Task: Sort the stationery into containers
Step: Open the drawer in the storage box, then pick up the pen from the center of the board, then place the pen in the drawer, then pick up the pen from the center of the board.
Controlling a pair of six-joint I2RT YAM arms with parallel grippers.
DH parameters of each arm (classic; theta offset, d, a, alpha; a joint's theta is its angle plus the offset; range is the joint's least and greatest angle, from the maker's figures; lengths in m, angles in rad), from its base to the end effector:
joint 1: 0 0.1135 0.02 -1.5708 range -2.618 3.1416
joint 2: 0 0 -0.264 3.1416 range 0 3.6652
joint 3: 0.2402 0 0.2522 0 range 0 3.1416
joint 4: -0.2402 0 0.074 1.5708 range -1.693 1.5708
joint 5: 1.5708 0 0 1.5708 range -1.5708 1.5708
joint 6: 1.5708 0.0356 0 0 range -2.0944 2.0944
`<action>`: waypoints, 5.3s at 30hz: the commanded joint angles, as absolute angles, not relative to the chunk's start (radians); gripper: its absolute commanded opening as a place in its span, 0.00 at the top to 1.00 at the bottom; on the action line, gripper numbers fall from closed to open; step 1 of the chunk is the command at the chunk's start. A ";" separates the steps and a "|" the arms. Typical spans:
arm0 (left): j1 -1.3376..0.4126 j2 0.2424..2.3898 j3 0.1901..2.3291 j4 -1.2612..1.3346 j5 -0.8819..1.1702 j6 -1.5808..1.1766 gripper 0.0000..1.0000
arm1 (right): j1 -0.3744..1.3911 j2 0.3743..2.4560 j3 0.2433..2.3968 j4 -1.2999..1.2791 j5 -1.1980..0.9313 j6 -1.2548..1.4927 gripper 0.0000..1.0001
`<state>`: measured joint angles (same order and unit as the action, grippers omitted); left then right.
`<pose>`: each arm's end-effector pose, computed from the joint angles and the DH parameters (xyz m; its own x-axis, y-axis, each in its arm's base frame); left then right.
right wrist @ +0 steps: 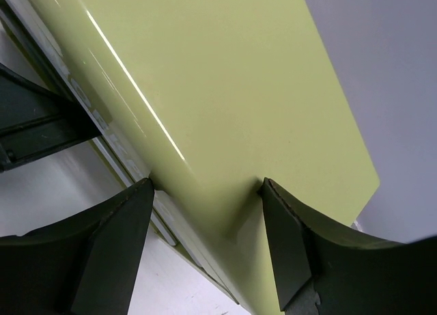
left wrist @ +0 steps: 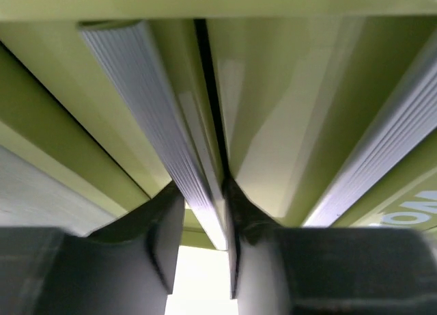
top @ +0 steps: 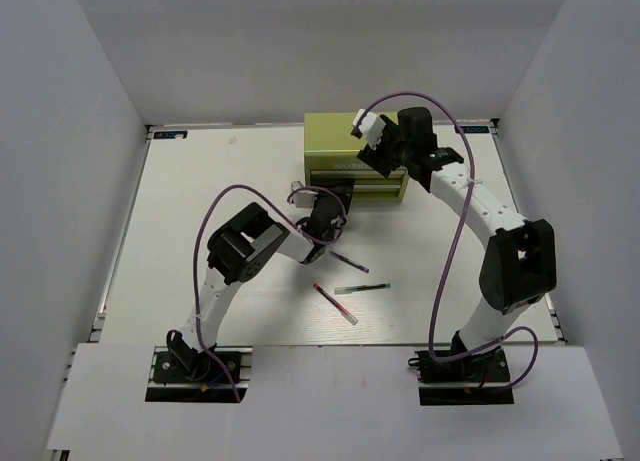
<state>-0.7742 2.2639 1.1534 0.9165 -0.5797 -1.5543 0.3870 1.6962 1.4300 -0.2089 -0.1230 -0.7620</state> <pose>0.3376 -0.3028 0.1038 -0.2029 -0.9716 -0.1218 -0.1345 0.1508 -0.9794 0.3710 0.1559 0.3189 0.0219 -0.7310 -0.6821 -0.6365 0.5159 -0.5733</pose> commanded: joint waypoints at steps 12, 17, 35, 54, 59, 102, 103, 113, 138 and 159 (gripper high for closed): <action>-0.746 2.281 1.091 1.023 -0.643 -1.595 1.00 | 0.348 1.819 1.545 -0.394 -0.118 -0.746 0.32; -0.769 2.261 1.014 1.065 -0.643 -1.604 1.00 | 0.353 1.859 1.595 -0.458 -0.117 -0.752 0.32; -0.796 2.126 0.767 1.186 -0.604 -1.595 1.00 | 0.353 1.911 1.638 -0.541 -0.112 -0.745 0.28; -0.776 1.988 0.651 1.232 -0.482 -1.533 0.16 | 0.347 1.449 1.269 -0.580 -0.342 -0.831 0.17; -0.785 1.823 0.575 0.976 -0.431 -1.532 0.15 | 0.351 1.287 1.071 -0.741 -0.583 -1.106 0.30; -0.767 1.149 0.766 -0.609 -0.226 -1.531 0.01 | 0.661 1.342 0.836 -0.537 -0.328 -0.897 1.00; -0.767 1.158 0.765 -0.609 -0.207 -1.573 0.01 | 0.658 1.333 0.857 -0.544 -0.315 -0.902 1.00; -0.767 1.391 0.822 -0.583 0.012 -1.686 0.01 | 0.612 1.445 1.198 -0.401 -0.097 -0.917 1.00; -0.819 1.640 1.050 -0.774 0.089 -1.717 0.23 | 0.535 1.508 1.279 -0.425 -0.228 -0.758 0.60; -0.919 1.904 1.164 -0.857 0.161 -1.697 0.72 | 0.446 1.312 1.040 -0.310 -0.279 -0.643 0.59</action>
